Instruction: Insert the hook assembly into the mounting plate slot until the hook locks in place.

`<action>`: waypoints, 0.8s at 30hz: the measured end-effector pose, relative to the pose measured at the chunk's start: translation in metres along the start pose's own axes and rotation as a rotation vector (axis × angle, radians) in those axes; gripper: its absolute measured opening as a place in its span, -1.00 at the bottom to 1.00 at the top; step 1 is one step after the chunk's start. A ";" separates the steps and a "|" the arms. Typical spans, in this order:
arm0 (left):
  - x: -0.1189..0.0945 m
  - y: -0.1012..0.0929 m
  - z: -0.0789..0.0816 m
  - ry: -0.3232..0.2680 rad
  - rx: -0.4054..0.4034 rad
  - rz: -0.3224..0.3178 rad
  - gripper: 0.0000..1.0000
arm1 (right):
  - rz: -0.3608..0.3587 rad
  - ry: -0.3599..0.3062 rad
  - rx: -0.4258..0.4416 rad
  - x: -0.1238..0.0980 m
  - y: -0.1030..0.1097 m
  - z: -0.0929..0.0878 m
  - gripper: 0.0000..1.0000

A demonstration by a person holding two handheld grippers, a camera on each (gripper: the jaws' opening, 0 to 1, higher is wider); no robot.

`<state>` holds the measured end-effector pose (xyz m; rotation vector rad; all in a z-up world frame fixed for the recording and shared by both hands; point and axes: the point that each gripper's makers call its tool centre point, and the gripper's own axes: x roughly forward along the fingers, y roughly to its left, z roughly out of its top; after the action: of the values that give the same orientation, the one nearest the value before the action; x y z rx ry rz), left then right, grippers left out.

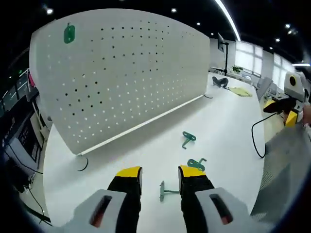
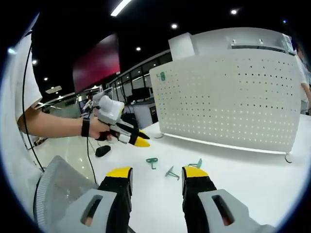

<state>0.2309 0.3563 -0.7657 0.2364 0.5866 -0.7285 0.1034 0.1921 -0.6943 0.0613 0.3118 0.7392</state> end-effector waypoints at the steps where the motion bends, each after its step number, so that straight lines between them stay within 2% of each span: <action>1: 0.001 -0.002 -0.004 0.012 -0.005 -0.007 -0.39 | -0.002 0.001 0.001 0.000 0.000 0.000 -0.19; 11: 0.013 -0.011 -0.037 0.086 -0.014 -0.038 -0.49 | -0.016 0.010 0.012 -0.003 -0.002 -0.006 -0.20; 16: 0.018 -0.010 -0.053 0.130 -0.032 -0.023 -0.53 | -0.024 0.015 0.015 -0.003 -0.003 -0.007 -0.20; 24: 0.021 -0.003 -0.065 0.149 -0.032 -0.001 -0.58 | -0.031 0.024 0.019 -0.003 -0.004 -0.009 -0.20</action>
<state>0.2138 0.3688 -0.8311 0.2627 0.7392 -0.7057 0.1008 0.1867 -0.7026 0.0653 0.3419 0.7067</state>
